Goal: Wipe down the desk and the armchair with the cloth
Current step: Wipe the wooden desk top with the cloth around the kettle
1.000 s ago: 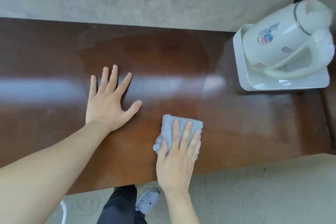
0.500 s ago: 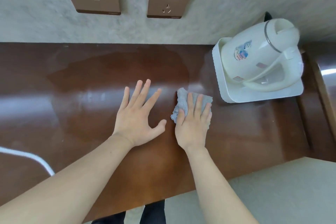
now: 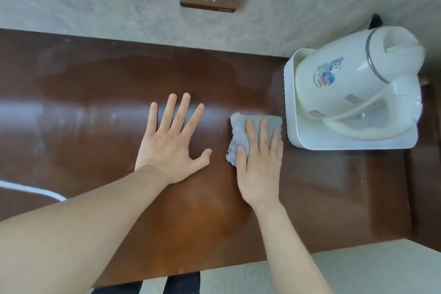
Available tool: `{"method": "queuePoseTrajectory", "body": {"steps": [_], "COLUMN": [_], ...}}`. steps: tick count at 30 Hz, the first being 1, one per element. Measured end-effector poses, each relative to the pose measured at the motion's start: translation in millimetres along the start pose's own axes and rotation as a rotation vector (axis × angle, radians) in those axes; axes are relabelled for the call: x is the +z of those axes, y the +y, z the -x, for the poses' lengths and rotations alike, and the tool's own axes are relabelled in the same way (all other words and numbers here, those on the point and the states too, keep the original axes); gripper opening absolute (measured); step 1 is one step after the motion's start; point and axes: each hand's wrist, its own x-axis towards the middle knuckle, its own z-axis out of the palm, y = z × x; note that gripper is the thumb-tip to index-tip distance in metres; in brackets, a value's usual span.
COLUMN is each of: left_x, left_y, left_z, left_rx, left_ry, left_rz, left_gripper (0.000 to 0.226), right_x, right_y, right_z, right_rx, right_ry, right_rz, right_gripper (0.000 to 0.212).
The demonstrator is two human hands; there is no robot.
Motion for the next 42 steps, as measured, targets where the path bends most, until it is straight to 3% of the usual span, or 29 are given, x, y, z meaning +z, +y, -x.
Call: {"method": "queuePoseTrajectory", "body": {"steps": [5,15,18,24,29,35,39,42], "left_x": [-1,-3,-3,-1,-2,-2,0,0], "left_y": [-1,2,3,0,1,1,1,2], "left_z": [-3,-6,-7,-5,-5,-9,-7,-8], "left_rx": [0.006,-0.002,-0.005,-0.002,0.005,0.010,0.011,0.010], "left_ry": [0.000,0.001,0.004,-0.007,-0.015,0.010,0.016,0.023], "left_rz": [-0.013,-0.009,-0.002,-0.002,0.007,0.008,0.004,0.006], "left_gripper": [0.096,0.096,0.096,0.095,0.095,0.096,0.096,0.096], "right_x": [16,-22,-23,8,23,-5,-25,-29], "right_y": [10,-23,-27,-21,-13,-21,-16,-9], "right_z": [68,-124,-146,-25,45,-60,-135,-141], "right_rx": [0.007,-0.090,-0.083,0.042,0.125,0.122,0.065,0.003], "right_ry": [-0.065,0.004,0.037,0.085,-0.006,0.080,0.051,0.016], "right_rz": [0.017,0.049,0.031,0.020,0.024,0.055,0.017,-0.013], "right_gripper": [0.057,0.056,0.054,0.055,0.057,0.056,0.055,0.056]}}
